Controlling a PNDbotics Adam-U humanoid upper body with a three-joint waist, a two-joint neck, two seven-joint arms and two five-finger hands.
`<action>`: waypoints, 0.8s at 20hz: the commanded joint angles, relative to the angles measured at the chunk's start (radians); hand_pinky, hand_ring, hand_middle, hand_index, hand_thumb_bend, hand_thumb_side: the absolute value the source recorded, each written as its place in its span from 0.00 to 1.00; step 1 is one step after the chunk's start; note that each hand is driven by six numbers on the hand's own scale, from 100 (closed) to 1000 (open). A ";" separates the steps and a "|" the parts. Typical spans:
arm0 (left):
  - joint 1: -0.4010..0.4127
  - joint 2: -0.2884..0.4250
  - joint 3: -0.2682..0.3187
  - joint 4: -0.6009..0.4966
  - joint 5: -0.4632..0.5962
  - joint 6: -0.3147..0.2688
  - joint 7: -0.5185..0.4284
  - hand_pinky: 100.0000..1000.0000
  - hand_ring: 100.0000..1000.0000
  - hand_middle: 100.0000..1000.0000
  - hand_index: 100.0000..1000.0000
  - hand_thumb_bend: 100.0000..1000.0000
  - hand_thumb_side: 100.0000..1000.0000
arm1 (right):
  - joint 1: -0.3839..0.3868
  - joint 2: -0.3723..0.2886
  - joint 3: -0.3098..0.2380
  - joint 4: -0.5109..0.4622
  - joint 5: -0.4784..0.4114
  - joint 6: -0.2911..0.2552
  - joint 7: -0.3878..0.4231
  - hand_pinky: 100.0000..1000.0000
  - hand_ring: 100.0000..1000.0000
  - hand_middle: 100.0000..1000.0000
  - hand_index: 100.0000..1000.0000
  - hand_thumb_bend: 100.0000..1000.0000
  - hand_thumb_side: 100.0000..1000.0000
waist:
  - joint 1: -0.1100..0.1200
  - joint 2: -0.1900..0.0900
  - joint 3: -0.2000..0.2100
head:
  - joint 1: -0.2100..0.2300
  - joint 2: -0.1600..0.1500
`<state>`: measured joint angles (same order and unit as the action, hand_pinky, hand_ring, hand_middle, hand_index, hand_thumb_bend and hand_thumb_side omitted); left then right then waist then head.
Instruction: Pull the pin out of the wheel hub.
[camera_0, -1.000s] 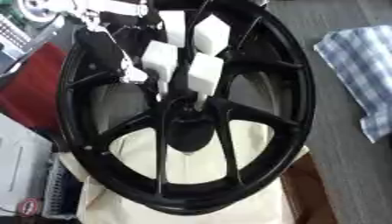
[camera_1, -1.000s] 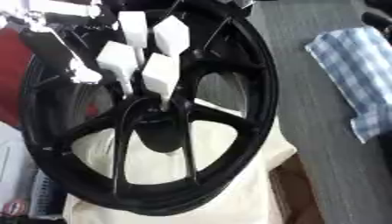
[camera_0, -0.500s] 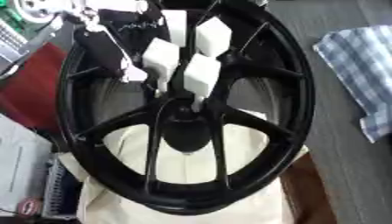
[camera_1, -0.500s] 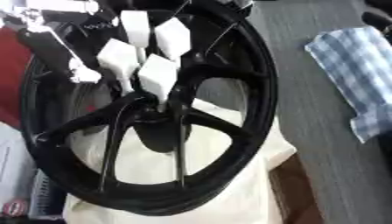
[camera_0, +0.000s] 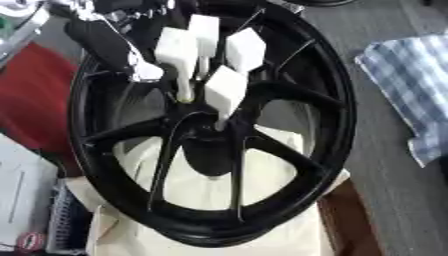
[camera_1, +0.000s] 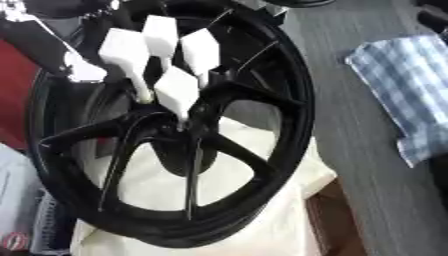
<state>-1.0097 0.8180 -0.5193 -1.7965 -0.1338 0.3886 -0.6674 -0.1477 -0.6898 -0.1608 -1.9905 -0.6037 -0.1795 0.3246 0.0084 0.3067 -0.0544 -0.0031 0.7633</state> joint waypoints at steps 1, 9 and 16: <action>-0.004 0.050 0.052 -0.032 0.020 0.013 0.018 0.47 0.30 0.25 0.32 0.22 0.10 | -0.001 -0.027 -0.017 -0.009 -0.009 -0.006 -0.003 1.00 1.00 0.85 0.86 0.00 0.57 | -0.004 -0.032 0.001 | -0.004 -0.002; 0.109 0.193 0.223 -0.056 0.064 0.020 0.110 0.46 0.28 0.23 0.31 0.14 0.06 | 0.022 -0.037 -0.032 -0.009 -0.006 -0.026 -0.016 0.99 1.00 0.85 0.86 0.00 0.56 | -0.010 -0.037 0.041 | -0.029 0.007; 0.279 0.300 0.394 0.071 0.101 0.009 0.215 0.45 0.27 0.22 0.30 0.06 0.04 | 0.050 -0.037 -0.052 -0.009 -0.001 -0.051 -0.041 0.99 1.00 0.84 0.86 0.00 0.55 | -0.027 -0.047 0.088 | -0.069 0.007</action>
<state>-0.7218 1.0672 -0.1719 -1.7431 -0.0429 0.3994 -0.4730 -0.0953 -0.6913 -0.1972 -1.9905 -0.6078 -0.2235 0.2870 -0.0210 0.2824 0.0348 -0.0637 0.7646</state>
